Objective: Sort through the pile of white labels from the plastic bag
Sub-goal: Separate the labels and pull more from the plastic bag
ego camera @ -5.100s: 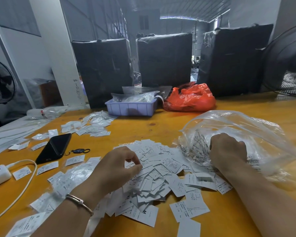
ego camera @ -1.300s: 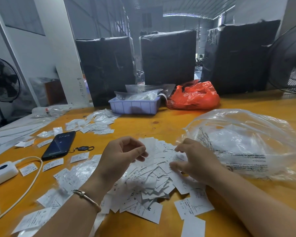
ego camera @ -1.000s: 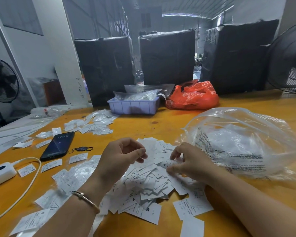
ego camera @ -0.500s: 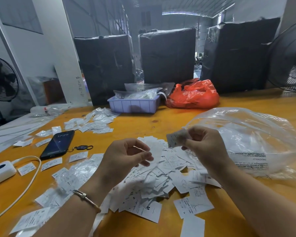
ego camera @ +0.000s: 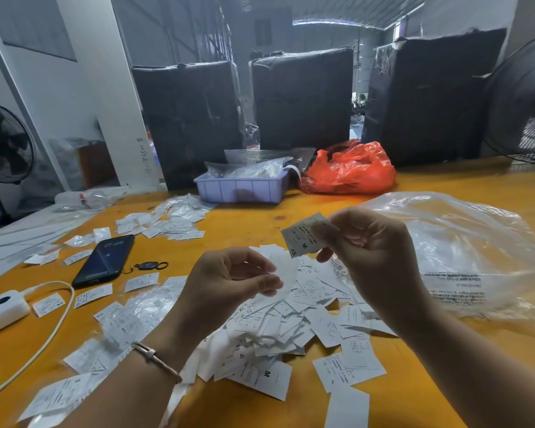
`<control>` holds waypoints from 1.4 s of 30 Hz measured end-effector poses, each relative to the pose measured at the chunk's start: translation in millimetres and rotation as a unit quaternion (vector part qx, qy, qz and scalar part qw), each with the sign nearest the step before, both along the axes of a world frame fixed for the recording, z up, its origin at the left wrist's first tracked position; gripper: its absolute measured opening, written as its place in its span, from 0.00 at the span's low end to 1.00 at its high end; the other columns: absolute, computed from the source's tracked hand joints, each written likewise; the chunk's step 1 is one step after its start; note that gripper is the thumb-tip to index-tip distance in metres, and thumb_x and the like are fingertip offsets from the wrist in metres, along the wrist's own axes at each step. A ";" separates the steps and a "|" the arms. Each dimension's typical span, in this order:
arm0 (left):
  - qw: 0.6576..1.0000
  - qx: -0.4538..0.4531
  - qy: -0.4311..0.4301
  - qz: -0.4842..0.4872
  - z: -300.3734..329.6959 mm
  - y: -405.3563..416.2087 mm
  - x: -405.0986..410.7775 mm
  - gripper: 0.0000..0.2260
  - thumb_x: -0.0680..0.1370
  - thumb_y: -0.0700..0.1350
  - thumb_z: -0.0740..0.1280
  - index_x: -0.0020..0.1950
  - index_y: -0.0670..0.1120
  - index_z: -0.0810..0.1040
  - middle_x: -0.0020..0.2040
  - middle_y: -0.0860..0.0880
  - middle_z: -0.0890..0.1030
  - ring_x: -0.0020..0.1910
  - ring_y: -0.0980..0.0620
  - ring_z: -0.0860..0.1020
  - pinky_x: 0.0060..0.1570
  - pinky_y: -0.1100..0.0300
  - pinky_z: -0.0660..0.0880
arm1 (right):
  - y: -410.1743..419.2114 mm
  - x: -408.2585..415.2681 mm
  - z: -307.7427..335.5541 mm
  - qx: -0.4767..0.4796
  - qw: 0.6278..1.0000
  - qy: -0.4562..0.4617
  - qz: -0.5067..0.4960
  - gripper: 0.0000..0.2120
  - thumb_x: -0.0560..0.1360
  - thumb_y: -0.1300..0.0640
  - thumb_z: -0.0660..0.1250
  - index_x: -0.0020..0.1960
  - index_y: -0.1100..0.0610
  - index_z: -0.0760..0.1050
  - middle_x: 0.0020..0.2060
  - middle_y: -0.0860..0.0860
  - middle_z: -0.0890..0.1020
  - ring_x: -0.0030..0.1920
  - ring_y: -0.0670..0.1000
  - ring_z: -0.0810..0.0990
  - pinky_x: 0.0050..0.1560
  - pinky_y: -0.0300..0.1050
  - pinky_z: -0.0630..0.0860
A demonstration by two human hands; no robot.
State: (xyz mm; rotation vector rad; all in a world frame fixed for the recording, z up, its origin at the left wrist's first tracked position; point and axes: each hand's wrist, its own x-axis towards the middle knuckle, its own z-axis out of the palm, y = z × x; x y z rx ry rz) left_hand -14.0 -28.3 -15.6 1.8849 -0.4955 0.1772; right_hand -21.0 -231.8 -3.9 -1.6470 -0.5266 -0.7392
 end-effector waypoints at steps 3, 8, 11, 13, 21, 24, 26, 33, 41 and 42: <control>1.000 -0.007 -0.006 0.004 -0.8 0.5 1.7 0.13 0.66 0.44 0.75 0.46 0.38 0.82 0.39 0.46 0.87 0.38 0.49 0.86 0.35 0.66 0.78 | -4.0 6.5 -3.5 -0.013 0.999 0.018 -0.029 0.07 0.73 0.57 0.71 0.40 0.58 0.76 0.34 0.47 0.85 0.28 0.47 0.82 0.28 0.42 0.78; 0.999 -0.011 0.003 0.047 -6.2 4.1 7.5 0.05 0.70 0.36 0.76 0.43 0.38 0.82 0.36 0.45 0.86 0.34 0.50 0.85 0.32 0.70 0.75 | -10.7 29.4 -33.2 -0.062 0.986 0.148 -0.050 0.17 0.76 0.54 0.68 0.35 0.65 0.78 0.28 0.59 0.78 0.29 0.53 0.74 0.32 0.55 0.73; 0.998 -0.002 0.005 0.058 -8.2 6.2 9.2 0.03 0.71 0.34 0.75 0.42 0.39 0.83 0.36 0.46 0.86 0.34 0.51 0.85 0.32 0.71 0.75 | -11.1 37.3 -43.6 -0.164 0.956 0.228 -0.082 0.19 0.78 0.51 0.66 0.37 0.65 0.80 0.26 0.62 0.74 0.28 0.52 0.68 0.33 0.49 0.66; 0.999 -0.003 -0.001 0.054 -7.9 6.5 9.6 0.03 0.71 0.34 0.75 0.42 0.39 0.83 0.36 0.46 0.86 0.34 0.51 0.85 0.32 0.71 0.75 | -12.6 39.8 -43.9 -0.201 0.946 0.226 -0.112 0.17 0.79 0.50 0.65 0.41 0.61 0.83 0.31 0.58 0.78 0.32 0.51 0.73 0.36 0.51 0.70; 1.000 0.004 -0.015 0.023 -5.9 3.7 6.4 0.05 0.70 0.36 0.76 0.44 0.38 0.83 0.37 0.45 0.86 0.36 0.49 0.85 0.35 0.69 0.76 | -20.8 34.8 -33.8 -0.065 0.978 0.184 -0.079 0.08 0.75 0.63 0.69 0.40 0.54 0.82 0.29 0.51 0.82 0.26 0.47 0.77 0.29 0.41 0.74; 0.999 0.005 -0.018 0.026 -5.7 3.5 6.4 0.05 0.70 0.36 0.76 0.44 0.38 0.83 0.37 0.46 0.86 0.36 0.49 0.85 0.35 0.69 0.76 | -20.1 36.1 -35.9 -0.049 0.973 0.225 -0.026 0.02 0.76 0.64 0.67 0.44 0.61 0.77 0.29 0.53 0.82 0.25 0.53 0.80 0.24 0.38 0.69; 0.999 0.004 -0.020 0.027 -5.4 4.6 6.9 0.04 0.71 0.36 0.75 0.44 0.39 0.83 0.37 0.46 0.86 0.36 0.50 0.85 0.35 0.70 0.76 | -18.9 37.3 -33.1 0.000 0.968 0.251 0.017 0.03 0.78 0.62 0.66 0.46 0.62 0.74 0.33 0.56 0.83 0.27 0.54 0.80 0.25 0.40 0.69; 1.000 0.006 -0.020 0.015 -5.4 6.2 6.6 0.04 0.71 0.36 0.75 0.44 0.38 0.83 0.37 0.46 0.86 0.36 0.50 0.85 0.34 0.70 0.76 | -20.3 39.3 -28.2 -0.063 0.974 0.205 -0.071 0.07 0.76 0.57 0.69 0.44 0.60 0.81 0.51 0.52 0.79 0.53 0.51 0.76 0.52 0.44 0.73; 0.999 0.007 -0.036 -0.007 -4.2 4.6 3.9 0.11 0.67 0.44 0.75 0.45 0.40 0.83 0.38 0.47 0.87 0.38 0.51 0.86 0.36 0.70 0.77 | -11.7 11.8 -4.8 0.062 0.986 0.107 0.109 0.09 0.71 0.55 0.69 0.46 0.61 0.82 0.35 0.56 0.84 0.32 0.49 0.77 0.34 0.38 0.72; 0.999 0.008 -0.036 -0.009 -4.4 4.6 4.0 0.11 0.67 0.45 0.75 0.45 0.40 0.83 0.38 0.47 0.87 0.38 0.51 0.86 0.37 0.69 0.77 | -9.6 9.4 -3.6 0.051 0.987 0.098 0.119 0.09 0.71 0.56 0.69 0.45 0.61 0.82 0.35 0.56 0.84 0.31 0.49 0.77 0.33 0.36 0.72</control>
